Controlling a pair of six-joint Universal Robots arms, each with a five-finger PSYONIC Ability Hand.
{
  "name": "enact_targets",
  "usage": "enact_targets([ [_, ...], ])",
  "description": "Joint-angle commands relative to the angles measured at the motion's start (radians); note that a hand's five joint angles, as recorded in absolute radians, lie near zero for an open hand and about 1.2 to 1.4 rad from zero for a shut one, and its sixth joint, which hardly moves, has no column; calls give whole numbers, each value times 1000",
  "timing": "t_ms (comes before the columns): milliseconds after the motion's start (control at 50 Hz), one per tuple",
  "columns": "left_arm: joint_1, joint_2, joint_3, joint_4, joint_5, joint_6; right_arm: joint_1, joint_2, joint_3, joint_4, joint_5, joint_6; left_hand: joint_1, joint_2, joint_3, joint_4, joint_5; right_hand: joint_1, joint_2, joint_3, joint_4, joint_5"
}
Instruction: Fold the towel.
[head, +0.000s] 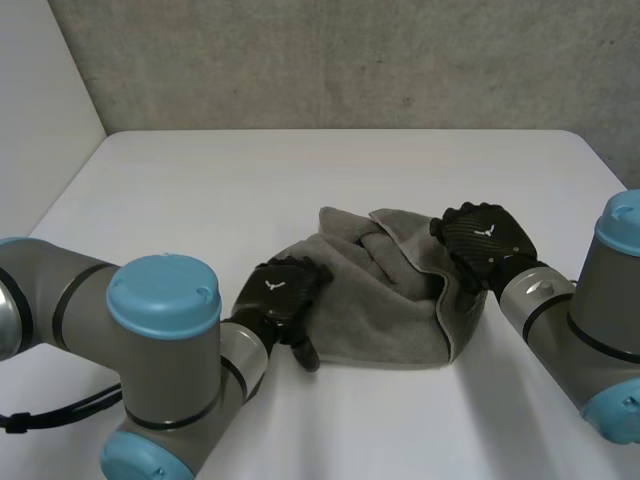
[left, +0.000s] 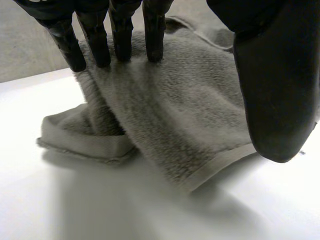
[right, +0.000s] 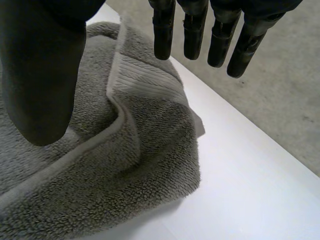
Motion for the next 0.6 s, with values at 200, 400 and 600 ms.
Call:
enact_targets([
  [200,-41,-53,7,31,-73,21,0,-30,122,40,-125,-406,-42,-9,-51,-59,8,-52,-68,-42,-76,19],
  [400,-41,-80,5,37,-80,121,-7,-12,140,37,-197,-457,-54,-21,-51,-59,-4,-46,-62,-42,-76,25],
  [600,-23,-140,79,106,-85,186,-12,99,96,-46,-215,-503,-42,-9,-51,-59,8,-26,-41,-42,-76,45],
])
